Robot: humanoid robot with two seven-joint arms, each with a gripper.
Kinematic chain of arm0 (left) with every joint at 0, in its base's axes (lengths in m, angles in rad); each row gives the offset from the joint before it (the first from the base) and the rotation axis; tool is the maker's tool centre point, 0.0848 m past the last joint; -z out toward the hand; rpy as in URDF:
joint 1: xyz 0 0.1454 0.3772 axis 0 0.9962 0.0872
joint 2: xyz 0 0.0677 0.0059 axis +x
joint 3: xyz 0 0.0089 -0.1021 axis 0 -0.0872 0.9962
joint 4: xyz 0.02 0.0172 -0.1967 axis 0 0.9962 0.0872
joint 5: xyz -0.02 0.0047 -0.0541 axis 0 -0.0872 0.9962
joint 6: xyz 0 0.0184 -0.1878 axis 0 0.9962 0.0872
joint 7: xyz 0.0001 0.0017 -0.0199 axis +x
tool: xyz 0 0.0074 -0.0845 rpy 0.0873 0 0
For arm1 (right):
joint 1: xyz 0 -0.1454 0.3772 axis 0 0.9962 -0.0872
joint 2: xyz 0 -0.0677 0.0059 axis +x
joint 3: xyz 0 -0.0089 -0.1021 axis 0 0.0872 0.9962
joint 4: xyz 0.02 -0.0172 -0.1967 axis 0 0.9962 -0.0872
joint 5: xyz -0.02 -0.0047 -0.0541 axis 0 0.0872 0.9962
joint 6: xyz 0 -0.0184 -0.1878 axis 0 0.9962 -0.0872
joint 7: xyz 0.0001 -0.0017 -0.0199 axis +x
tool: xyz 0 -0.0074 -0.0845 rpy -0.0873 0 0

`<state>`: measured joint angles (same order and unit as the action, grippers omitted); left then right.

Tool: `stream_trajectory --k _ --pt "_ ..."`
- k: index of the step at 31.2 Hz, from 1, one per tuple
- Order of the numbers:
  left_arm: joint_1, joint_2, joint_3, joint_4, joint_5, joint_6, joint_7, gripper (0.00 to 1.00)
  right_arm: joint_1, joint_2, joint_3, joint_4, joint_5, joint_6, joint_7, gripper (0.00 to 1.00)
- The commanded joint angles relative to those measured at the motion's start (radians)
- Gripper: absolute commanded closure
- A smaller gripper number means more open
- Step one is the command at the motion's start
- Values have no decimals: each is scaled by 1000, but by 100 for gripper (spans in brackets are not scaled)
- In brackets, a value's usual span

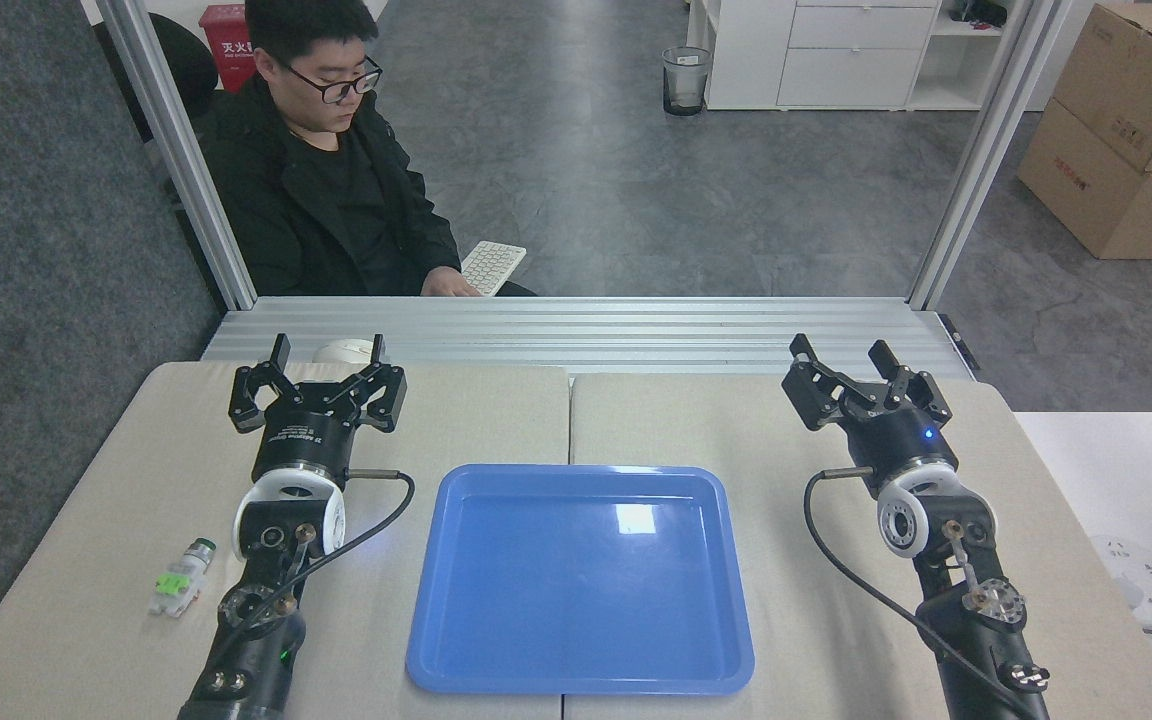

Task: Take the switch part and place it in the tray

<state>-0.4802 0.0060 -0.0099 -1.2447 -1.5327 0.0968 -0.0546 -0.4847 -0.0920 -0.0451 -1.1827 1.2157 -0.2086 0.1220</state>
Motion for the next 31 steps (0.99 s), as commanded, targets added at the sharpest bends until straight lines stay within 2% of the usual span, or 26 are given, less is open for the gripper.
stream_trajectory --k 1,4,31 --pt "15 -64 -59 7 -9 0 -2 0 0 0 1 0 1 0 -1 0" --pt "17 -80 -61 7 -10 3 -2 0 0 0 -1 0 -1 0 -1 0" --pt "23 -78 -53 5 -9 4 -2 0 0 0 -1 0 -1 0 -1 0"
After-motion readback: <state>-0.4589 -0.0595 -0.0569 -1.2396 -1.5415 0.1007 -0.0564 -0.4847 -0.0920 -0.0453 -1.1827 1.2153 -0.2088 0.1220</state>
